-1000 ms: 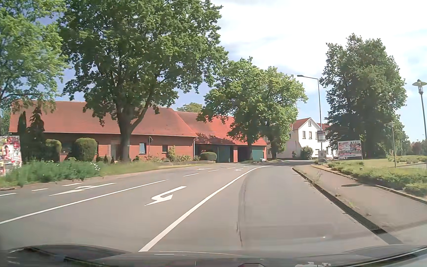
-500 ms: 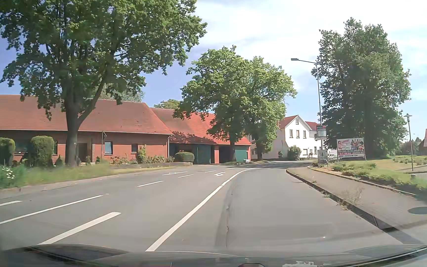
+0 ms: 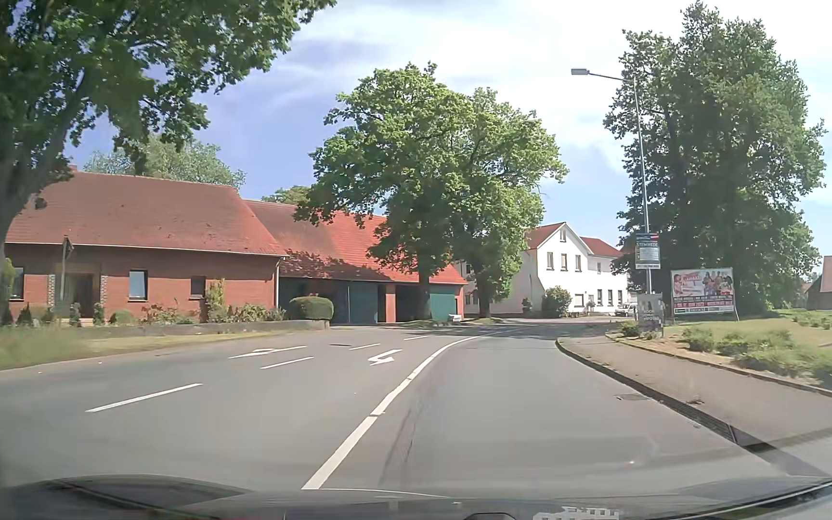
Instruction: Follow the waypoints while adhering to traffic rules and regulations
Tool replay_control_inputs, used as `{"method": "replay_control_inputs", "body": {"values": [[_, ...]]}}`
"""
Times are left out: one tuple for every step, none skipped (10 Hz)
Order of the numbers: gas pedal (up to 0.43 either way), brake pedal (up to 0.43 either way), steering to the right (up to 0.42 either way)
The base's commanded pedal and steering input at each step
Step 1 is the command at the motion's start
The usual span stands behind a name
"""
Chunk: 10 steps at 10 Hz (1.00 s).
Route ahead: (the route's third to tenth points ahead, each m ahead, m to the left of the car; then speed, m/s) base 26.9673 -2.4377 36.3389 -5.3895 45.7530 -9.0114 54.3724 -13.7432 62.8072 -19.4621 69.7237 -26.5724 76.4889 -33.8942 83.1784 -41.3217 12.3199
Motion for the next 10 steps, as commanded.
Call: {"method": "replay_control_inputs", "body": {"values": [[0.197, 0.0, 0.031], [0.197, 0.0, 0.031], [0.197, 0.0, 0.032], [0.189, 0.0, 0.033], [0.177, 0.0, 0.038], [0.177, 0.0, 0.038], [0.177, 0.0, 0.038], [0.169, 0.0, 0.039], [0.169, 0.0, 0.039], [0.169, 0.0, 0.04]]}}
